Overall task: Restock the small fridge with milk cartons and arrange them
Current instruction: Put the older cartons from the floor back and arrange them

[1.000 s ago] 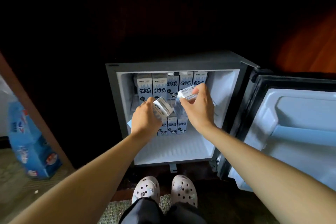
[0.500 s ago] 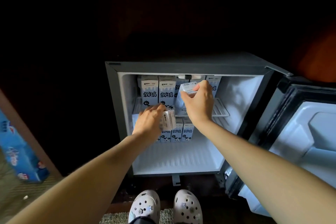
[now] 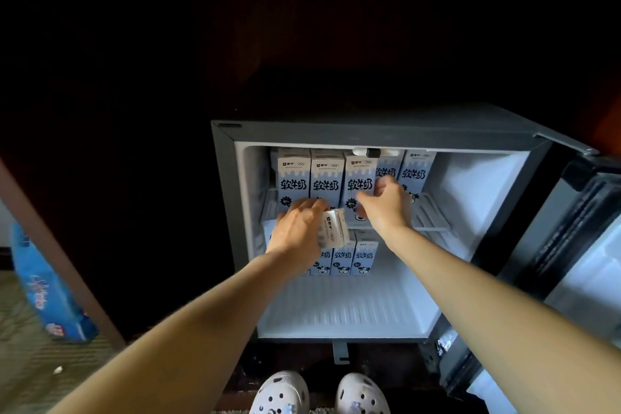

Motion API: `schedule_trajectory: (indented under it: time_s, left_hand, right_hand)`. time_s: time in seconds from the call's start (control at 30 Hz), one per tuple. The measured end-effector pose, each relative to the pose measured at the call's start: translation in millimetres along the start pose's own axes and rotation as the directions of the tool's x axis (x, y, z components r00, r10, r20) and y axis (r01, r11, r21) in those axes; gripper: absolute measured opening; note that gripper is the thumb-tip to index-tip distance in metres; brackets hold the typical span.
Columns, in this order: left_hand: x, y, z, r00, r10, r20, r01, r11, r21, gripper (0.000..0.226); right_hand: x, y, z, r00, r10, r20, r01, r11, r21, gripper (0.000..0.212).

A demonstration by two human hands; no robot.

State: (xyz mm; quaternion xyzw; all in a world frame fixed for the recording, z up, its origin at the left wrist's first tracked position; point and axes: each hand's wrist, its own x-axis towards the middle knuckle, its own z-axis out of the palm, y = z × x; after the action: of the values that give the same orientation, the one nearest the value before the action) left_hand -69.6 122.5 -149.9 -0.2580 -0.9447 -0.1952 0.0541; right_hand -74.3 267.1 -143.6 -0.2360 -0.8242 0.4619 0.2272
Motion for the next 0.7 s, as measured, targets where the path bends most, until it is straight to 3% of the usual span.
schedule_trajectory:
  time_s: [0.1,0.2,0.33,0.37,0.47,0.53,0.7]
  left_hand:
    - [2.2,0.5,-2.5,0.998,-0.047,-0.03,0.043,0.993,-0.112,0.059]
    - [2.2,2.7,-6.5,0.992,-0.123,-0.033,0.11,0.957,-0.268,0.058]
    - [2.8,4.9,-7.9,0.973,-0.232,-0.003,0.211,0.889,-0.405,0.026]
    - [2.9,5.0,-7.2,0.967,-0.254,0.005,0.231,0.873,-0.429,0.027]
    - [4.0,3.0,-5.0,0.956,-0.291,0.024,0.264,0.823,-0.502,0.032]
    - [3.7,1.3,-6.0,0.946,-0.323,0.021,0.279,0.783,-0.556,0.032]
    - [-3.9,2.9,-9.2,0.923,-0.384,0.035,0.323,0.72,-0.614,0.046]
  right_hand:
    - [4.2,8.8,7.9,0.99,0.042,0.135,-0.034,0.998,-0.059,0.035]
    - [8.7,17.4,15.3,0.985,0.061,0.164,-0.049,0.996,-0.075,0.044]
    - [8.6,22.3,26.2,0.994,0.08,0.077,-0.08,0.997,-0.002,0.007]
    - [8.6,23.8,29.0,0.994,0.095,0.061,-0.096,0.995,0.009,0.006]
    - [8.5,30.6,34.0,0.999,0.0,0.049,0.004,0.997,-0.077,0.03]
    - [10.9,37.7,34.6,0.999,-0.05,0.02,0.052,0.993,-0.103,0.024]
    - [7.9,35.7,23.4,1.0,0.0,-0.013,-0.002,0.985,-0.175,0.021]
